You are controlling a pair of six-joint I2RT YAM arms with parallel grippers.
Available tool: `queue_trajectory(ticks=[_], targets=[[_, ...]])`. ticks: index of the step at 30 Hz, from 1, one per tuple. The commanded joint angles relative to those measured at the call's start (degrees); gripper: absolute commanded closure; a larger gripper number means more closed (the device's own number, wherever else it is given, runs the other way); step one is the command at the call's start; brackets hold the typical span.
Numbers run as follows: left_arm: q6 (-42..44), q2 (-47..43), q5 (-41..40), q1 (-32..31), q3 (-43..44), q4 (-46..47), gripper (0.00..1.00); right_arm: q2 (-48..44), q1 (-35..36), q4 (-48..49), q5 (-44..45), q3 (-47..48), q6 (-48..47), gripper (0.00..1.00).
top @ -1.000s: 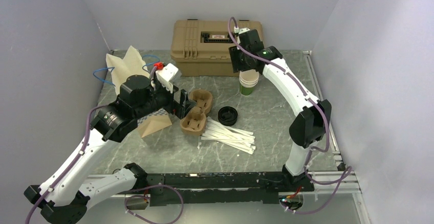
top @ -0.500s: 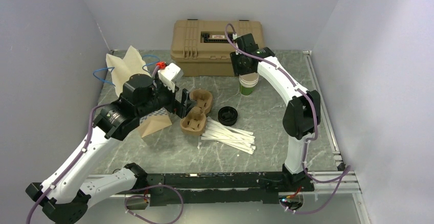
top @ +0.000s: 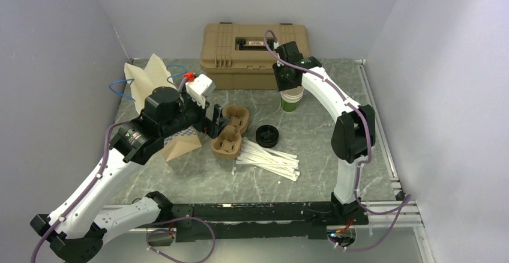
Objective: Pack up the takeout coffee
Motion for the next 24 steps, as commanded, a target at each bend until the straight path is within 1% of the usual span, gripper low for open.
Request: queue_trajectory(ticks=[1, 4, 12, 18, 21, 23, 24], targets=[[0.69, 0.03, -0.61, -0.1, -0.11, 0.69, 0.01, -0.39, -0.26, 1.58, 0.37, -0.06, 0.76, 0.71], [0.69, -0.04, -0.7, -0.14, -0.13, 0.69, 0.0, -0.39, -0.28, 1.58, 0.37, -0.14, 0.89, 0.75], [0.78, -0.1, -0.87, -0.07, -0.1, 0.6, 0.0, -0.01, -0.26, 1.45, 0.98, -0.46, 0.89, 0.81], [0.78, 0.04, -0.87, -0.11, -0.07, 0.51, 0.01, 0.14, -0.29, 1.14, 1.46, -0.23, 0.71, 0.84], [0.85, 0.04, -0.96, -0.12, -0.08, 0.51, 0.01, -0.03, -0.24, 1.27, 1.49, -0.25, 0.71, 0.9], [0.87, 0.04, -0.96, -0.13, -0.12, 0.51, 0.01, -0.19, -0.24, 1.08, 1.87, -0.03, 0.8, 1.0], [0.87, -0.01, -0.96, -0.12, -0.08, 0.51, 0.0, -0.27, -0.24, 0.94, 2.13, 0.07, 0.88, 1.0]])
